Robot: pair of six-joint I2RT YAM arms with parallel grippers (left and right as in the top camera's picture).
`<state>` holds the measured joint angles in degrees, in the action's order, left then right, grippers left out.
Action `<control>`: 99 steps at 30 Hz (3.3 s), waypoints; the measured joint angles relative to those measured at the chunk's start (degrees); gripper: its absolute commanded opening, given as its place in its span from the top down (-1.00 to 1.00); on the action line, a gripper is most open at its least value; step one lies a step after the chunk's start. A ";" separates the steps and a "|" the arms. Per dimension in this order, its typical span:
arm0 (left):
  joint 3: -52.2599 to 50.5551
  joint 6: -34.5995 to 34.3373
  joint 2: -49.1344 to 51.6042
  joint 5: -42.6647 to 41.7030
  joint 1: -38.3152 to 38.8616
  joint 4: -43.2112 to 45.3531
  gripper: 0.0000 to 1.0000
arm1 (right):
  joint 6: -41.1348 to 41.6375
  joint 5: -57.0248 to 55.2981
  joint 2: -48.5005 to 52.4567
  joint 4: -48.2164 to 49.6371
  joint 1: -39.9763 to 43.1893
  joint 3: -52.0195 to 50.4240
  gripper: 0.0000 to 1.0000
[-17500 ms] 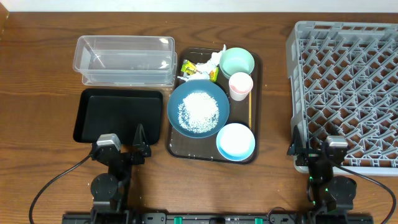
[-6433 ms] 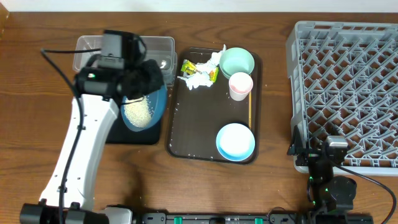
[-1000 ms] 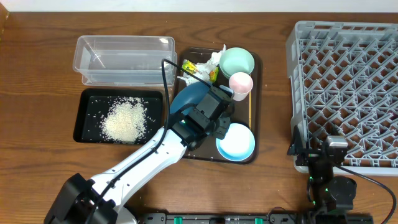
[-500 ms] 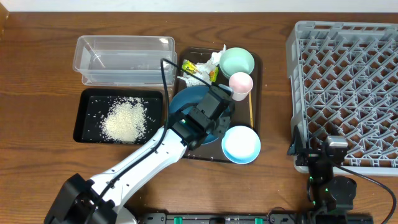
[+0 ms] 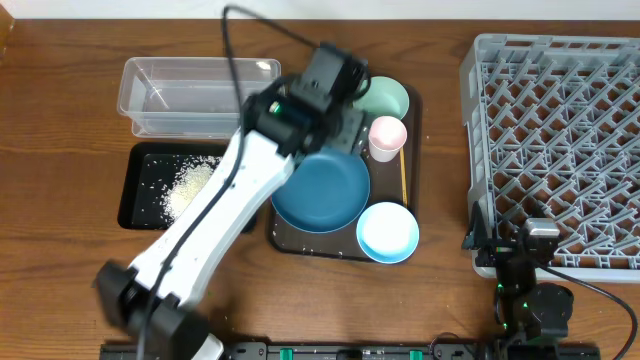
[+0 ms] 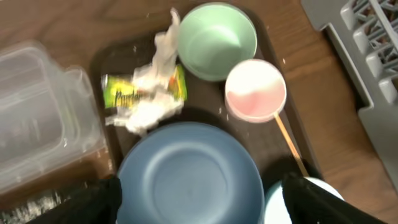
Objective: Sort waste into correct bins and load items into the dishwasher rack
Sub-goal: 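Open the left gripper and move it to the crumpled tissue, then grasp the white tissue with the left gripper and drop it into the clear bin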
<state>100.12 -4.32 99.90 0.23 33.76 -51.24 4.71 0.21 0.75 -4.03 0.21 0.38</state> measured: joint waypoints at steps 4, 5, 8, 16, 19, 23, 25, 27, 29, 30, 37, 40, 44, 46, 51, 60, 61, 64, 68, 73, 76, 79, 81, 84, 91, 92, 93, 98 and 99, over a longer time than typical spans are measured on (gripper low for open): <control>1.40 1.75 6.93 3.23 0.09 5.01 -0.71 | 0.00 0.00 -0.02 0.00 0.00 0.00 -0.98; 1.40 1.90 8.61 3.96 0.02 5.88 -0.70 | 0.00 0.00 -0.02 0.00 0.00 0.00 -0.98; 1.40 2.21 13.18 5.38 -0.46 8.59 -0.70 | 0.00 0.00 -0.02 0.00 0.00 0.00 -0.98; 1.40 0.46 19.30 6.62 -4.20 11.52 -0.71 | 0.00 0.02 -0.02 0.00 0.00 0.00 -0.98; 1.40 0.02 20.35 6.67 -5.66 12.98 -0.70 | 0.00 0.00 -0.02 0.00 0.00 0.00 -0.98; 1.40 -0.28 21.46 6.80 -6.62 14.12 -0.57 | 0.00 0.00 -0.02 0.00 0.00 0.00 -0.98; 1.40 -0.31 21.99 6.45 -6.64 14.25 -0.57 | 0.00 0.00 -0.02 0.02 0.00 0.00 -0.98; 1.40 -0.33 22.58 6.01 -6.54 14.27 -0.57 | 0.00 0.00 -0.02 0.00 0.00 0.00 -0.99; 1.40 -0.33 23.19 5.73 -6.43 14.29 -0.57 | 0.00 0.00 -0.02 0.02 0.00 0.00 -0.98; 1.40 -0.33 23.52 5.73 -6.36 14.27 -0.57 | 0.00 0.00 -0.02 0.00 0.00 0.00 -0.99; 1.40 -0.33 26.10 5.68 -6.32 14.27 -0.57 | 0.00 0.00 -0.02 0.00 0.00 0.00 -0.99; 1.40 -0.35 27.28 5.68 -6.32 14.23 -0.48 | 0.00 0.00 -0.02 0.00 0.00 0.00 -0.99; 1.40 -0.37 27.96 5.55 -6.32 13.99 -0.36 | 0.00 0.00 -0.02 0.00 0.00 0.00 -0.98; 1.40 -0.57 27.96 5.51 -6.32 13.97 -0.11 | 0.00 0.00 -0.02 0.00 0.00 0.00 -0.98; 1.40 -0.83 27.96 5.27 -6.27 13.73 0.60 | 0.00 0.00 -0.02 0.00 0.00 0.00 -0.99; 1.38 -0.39 27.58 5.05 -6.03 11.10 0.88 | 0.00 0.02 -0.02 0.00 0.00 0.00 -0.98; 1.38 -0.42 27.12 5.05 -5.95 10.67 0.88 | 0.00 0.00 -0.02 0.00 0.00 0.00 -0.98; 1.03 -1.20 23.65 4.96 -5.88 9.38 0.88 | 0.00 0.00 -0.02 0.02 0.00 0.00 -0.98; 0.85 -2.78 15.50 4.85 -5.90 8.81 0.88 | 0.00 0.00 -0.02 0.02 0.00 0.00 -0.98; 0.90 -3.56 5.22 5.01 -5.92 7.76 0.88 | 0.00 0.00 -0.02 0.00 0.00 0.00 -0.99; 0.92 -4.22 2.56 7.41 -6.29 7.78 0.88 | 0.00 0.00 -0.02 0.00 0.00 0.00 -0.98; 0.92 -6.29 2.32 11.67 -7.69 7.96 0.88 | 0.00 0.00 -0.02 0.00 0.00 0.00 -0.98; 0.90 -7.58 2.56 13.86 -9.38 8.09 0.88 | 0.00 0.00 -0.02 0.00 0.00 0.00 -0.98; 0.90 -8.68 2.78 15.87 -12.76 9.42 0.88 | 0.00 0.00 -0.02 0.00 0.00 0.00 -0.99; 0.90 -12.37 5.53 16.65 -21.11 11.45 -0.48 | 0.00 0.00 -0.02 0.00 0.00 0.00 -0.98; 0.90 -12.96 5.99 16.15 -21.99 10.95 -0.48 | 0.00 0.00 -0.02 0.00 0.00 0.00 -0.98; 0.90 -13.51 6.56 15.04 -22.84 10.40 -0.50 | 0.00 0.00 -0.02 0.00 0.00 0.00 -0.98; 0.87 -13.84 7.26 8.50 -23.71 9.16 -0.49 | 0.00 0.00 -0.02 0.02 0.00 0.00 -0.99; 0.87 -13.42 7.26 6.84 -23.54 9.20 -0.50 | 0.00 0.00 -0.02 0.00 0.00 0.00 -0.98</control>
<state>100.99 -17.74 107.15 7.07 10.22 -42.04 4.71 0.21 0.73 -4.03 0.21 0.38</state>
